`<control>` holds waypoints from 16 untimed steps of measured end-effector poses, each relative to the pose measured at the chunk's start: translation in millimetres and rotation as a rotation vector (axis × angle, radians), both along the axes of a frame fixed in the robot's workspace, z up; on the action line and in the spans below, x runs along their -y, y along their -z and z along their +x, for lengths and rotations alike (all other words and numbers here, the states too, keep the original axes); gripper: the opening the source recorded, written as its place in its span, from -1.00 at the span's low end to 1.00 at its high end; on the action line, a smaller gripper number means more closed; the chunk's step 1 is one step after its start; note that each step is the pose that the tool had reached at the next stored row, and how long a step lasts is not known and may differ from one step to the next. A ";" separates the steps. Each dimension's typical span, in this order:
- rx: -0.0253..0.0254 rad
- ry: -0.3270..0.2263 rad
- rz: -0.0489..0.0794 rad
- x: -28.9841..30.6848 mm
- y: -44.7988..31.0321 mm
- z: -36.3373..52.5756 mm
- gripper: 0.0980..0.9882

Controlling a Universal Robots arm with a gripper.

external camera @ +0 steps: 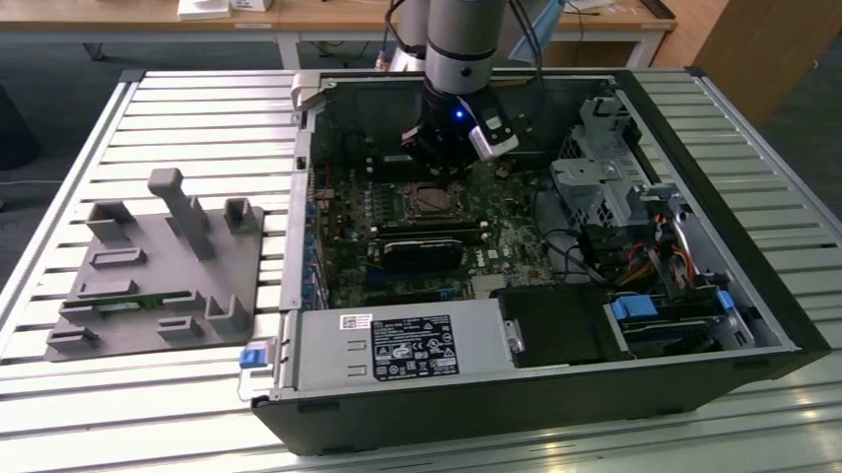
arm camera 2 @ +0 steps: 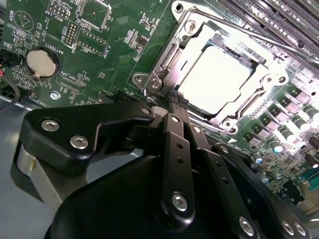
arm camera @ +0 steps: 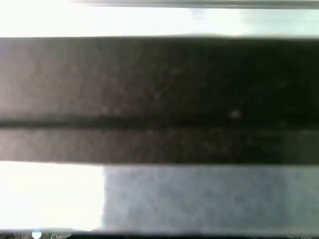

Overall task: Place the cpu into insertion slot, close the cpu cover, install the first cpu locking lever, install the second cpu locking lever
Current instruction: 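Install the first cpu locking lever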

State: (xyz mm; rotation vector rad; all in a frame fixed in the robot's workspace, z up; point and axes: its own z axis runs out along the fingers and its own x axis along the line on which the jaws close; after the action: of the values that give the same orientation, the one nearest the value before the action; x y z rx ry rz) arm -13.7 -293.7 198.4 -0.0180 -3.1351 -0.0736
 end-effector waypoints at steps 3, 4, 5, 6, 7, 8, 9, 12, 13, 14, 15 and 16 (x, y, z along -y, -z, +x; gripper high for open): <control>-0.0008 0.000 -0.011 -1.7 1.5 -0.1 -0.98; -0.0009 0.000 -0.012 -3.0 2.2 -0.1 -0.98; -0.0011 0.000 -0.011 -4.3 3.0 -0.1 -0.98; -0.0014 0.000 -0.012 -5.5 3.4 -0.2 -0.98; -0.0019 0.000 -0.013 -6.1 3.5 -0.3 -0.98; -0.0026 0.000 -0.013 -6.7 3.5 -0.2 -0.98; -0.0027 0.000 -0.013 -6.7 3.3 -0.3 -0.98; 0.0004 0.000 -0.007 -7.7 1.0 0.2 -0.98; 0.0011 0.000 -0.006 -7.9 -1.9 0.3 -0.98; 0.0005 0.000 -0.007 -7.8 -5.6 0.2 -0.98; 0.0003 0.000 -0.007 -7.7 -9.2 0.1 -0.98; 0.0002 0.000 -0.007 -7.6 -12.1 0.1 -0.98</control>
State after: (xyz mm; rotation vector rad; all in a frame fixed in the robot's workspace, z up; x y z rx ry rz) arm -13.6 -286.1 210.6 -0.0174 -3.1356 -0.0619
